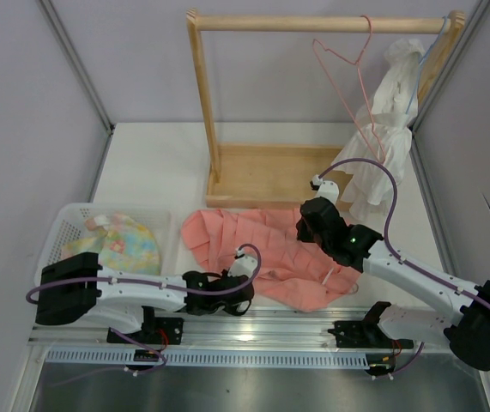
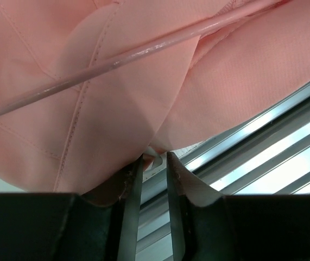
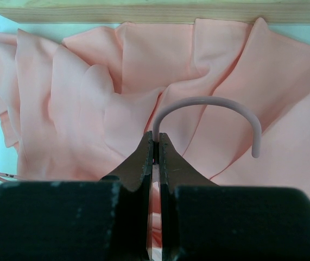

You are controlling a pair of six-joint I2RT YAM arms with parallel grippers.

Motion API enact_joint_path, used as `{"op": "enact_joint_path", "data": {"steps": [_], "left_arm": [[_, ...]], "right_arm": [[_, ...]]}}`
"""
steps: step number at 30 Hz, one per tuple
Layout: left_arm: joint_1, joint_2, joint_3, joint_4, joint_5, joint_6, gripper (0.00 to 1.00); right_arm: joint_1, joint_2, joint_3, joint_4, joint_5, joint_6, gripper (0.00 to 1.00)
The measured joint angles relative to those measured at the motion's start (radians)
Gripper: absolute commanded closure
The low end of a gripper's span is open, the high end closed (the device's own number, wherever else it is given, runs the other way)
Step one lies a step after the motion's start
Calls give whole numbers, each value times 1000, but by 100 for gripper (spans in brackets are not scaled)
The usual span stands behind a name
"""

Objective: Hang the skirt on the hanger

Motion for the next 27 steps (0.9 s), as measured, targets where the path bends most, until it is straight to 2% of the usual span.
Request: {"op": "enact_joint_path", "data": {"steps": [4,5,11,19,27], "left_arm": [[13,0,0,-1,3,4,80],[17,0,0,-2,4,5,85],[34,-3,3,-8,31,38,100],[61,-57,17,-8,150,103,100],[171,-215,18,-10,201,100,100]], "right_arm": [[-3,0,0,0,0,0,100],[-3,0,0,0,0,0,100],[-3,0,0,0,0,0,100],[-5,0,0,0,-1,0,100],[-5,-15,0,-1,-6,0,100]]}}
